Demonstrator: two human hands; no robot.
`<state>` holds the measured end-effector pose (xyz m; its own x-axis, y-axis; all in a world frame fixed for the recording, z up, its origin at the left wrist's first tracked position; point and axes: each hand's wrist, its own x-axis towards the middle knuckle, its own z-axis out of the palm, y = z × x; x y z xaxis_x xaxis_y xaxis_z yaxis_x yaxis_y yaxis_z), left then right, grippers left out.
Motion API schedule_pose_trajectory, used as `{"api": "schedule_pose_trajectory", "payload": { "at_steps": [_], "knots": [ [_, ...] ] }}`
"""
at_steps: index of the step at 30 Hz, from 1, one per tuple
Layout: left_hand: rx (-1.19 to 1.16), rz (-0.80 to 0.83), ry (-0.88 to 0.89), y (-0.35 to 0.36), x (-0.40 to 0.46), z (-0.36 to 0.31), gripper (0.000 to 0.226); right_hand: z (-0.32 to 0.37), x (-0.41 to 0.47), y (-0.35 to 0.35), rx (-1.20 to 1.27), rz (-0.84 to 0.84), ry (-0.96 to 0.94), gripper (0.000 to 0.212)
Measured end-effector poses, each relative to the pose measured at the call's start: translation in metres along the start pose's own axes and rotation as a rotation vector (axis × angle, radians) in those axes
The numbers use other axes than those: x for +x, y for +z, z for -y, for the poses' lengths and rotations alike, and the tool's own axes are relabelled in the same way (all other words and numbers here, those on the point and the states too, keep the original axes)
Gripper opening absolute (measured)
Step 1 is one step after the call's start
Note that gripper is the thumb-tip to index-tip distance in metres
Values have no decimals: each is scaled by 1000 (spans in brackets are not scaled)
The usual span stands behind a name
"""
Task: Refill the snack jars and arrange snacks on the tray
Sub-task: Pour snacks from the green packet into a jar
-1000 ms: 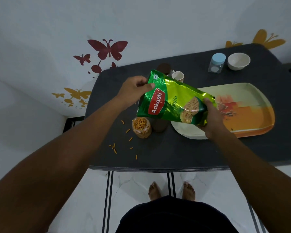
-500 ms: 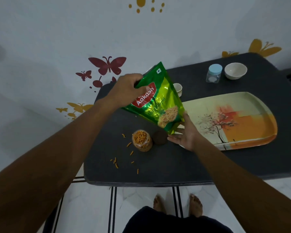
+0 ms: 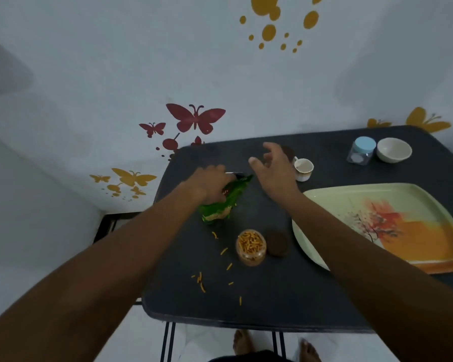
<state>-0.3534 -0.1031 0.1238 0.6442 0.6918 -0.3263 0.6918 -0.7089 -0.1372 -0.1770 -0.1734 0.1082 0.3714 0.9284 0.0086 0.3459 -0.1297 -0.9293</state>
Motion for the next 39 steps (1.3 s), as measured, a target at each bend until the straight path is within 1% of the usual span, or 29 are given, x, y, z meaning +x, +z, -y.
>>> {"api": "schedule_pose_trajectory", "payload": {
  "at_steps": [2,4,6,8,11,14,16,19,22,24,27,29,32,36,39],
  "knots": [
    [24,-29,35,16,2,15,70,9,3,13,-305,102,-176,66],
    [1,-123,87,19,2,35,68,16,7,27,-620,209,-310,67],
    [-63,-209,130,15,-1,53,64,22,11,43,-825,270,-360,51],
    [-127,-280,142,13,-5,71,60,25,16,57,-919,229,-369,30],
    [-236,-341,75,19,-15,93,48,26,22,72,-1010,149,-344,14],
    [-338,-332,-35,35,-23,112,39,27,30,84,-1074,110,-371,7],
    [-379,-336,-56,44,-23,118,28,31,34,95,-1072,102,-437,5],
    [-351,-440,-62,48,-20,116,18,35,38,110,-1056,142,-539,13],
    [-319,-539,-73,47,-18,119,21,38,46,115,-1017,163,-529,16],
    [-249,-561,-57,48,-20,122,22,37,49,116,-1000,154,-523,15],
    [-163,-527,-87,48,-23,123,36,38,49,120,-1002,159,-545,15],
    [-157,-510,-117,50,-27,126,40,36,50,120,-1013,171,-535,18],
    [-238,-496,-148,57,-32,133,37,28,52,111,-1037,181,-473,20],
    [-309,-410,-175,67,-42,144,45,19,53,102,-1034,196,-452,31],
    [-312,-376,-164,71,-46,149,50,19,54,101,-1049,182,-467,29]
  ]
}}
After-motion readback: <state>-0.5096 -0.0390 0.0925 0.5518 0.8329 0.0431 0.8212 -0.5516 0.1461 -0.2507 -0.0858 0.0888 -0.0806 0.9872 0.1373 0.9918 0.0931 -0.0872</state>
